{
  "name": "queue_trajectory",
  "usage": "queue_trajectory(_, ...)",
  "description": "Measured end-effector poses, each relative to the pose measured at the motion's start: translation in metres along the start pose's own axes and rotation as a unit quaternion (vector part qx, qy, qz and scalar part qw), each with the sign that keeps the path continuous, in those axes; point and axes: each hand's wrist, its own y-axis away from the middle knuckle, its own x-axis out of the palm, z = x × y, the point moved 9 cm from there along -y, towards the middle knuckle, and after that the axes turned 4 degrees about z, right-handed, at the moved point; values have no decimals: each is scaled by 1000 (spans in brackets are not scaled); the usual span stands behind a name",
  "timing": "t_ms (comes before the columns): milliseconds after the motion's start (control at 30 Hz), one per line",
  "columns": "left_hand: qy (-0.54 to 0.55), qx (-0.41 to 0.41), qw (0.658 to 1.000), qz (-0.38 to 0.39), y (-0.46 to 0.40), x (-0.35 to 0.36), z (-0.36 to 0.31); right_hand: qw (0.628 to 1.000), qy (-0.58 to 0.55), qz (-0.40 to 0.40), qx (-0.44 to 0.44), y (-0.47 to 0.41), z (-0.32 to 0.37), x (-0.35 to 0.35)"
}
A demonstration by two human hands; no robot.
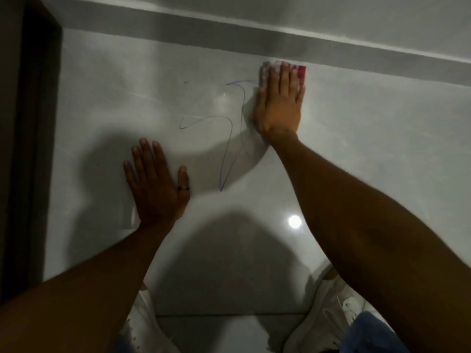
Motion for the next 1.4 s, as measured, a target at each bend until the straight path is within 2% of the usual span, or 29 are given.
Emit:
queue_trajectory(167, -5, 6, 1000, -5, 1, 0, 0, 990, 27, 30, -133, 18, 61, 20)
queue_trajectory(333, -3, 11, 1000, -9, 2, -1, -1, 949, 89, 51, -298, 100, 44, 44)
queue_trajectory(400, -1, 8, 1000, -5, 2, -1, -1, 942, 96, 44, -318, 138, 20, 50)
queue_trajectory(533, 9, 4, 1000, -2, 1, -2, -1, 954, 78, 46, -285, 208, -14, 69)
queue_trajectory(667, 7, 8, 1000, 1, 1, 0, 0, 936, 60, 79, -337, 246, 13, 95)
queue_trajectory(800, 12, 12, 1000, -1, 1, 1, 1, 906, 66, 73, -411, 216, 50, 93)
queue_trajectory(967, 12, 14, 1000, -7, 1, -1, 2, 921, 63, 39, -383, 164, 55, 73)
queue_trajectory(1133, 1, 6, 1000, -3, 1, 0, 3, 969, 54, 10, -241, 94, 23, 39)
queue_trajectory(1233, 11, 1, 1000, -4, 0, 0, 3, 986, 36, 17, -163, 44, 9, 20)
queue_trajectory(1400, 3, 0, 1000, 8, 0, 1, 1, 996, 10, 15, -91, -6, 49, 8)
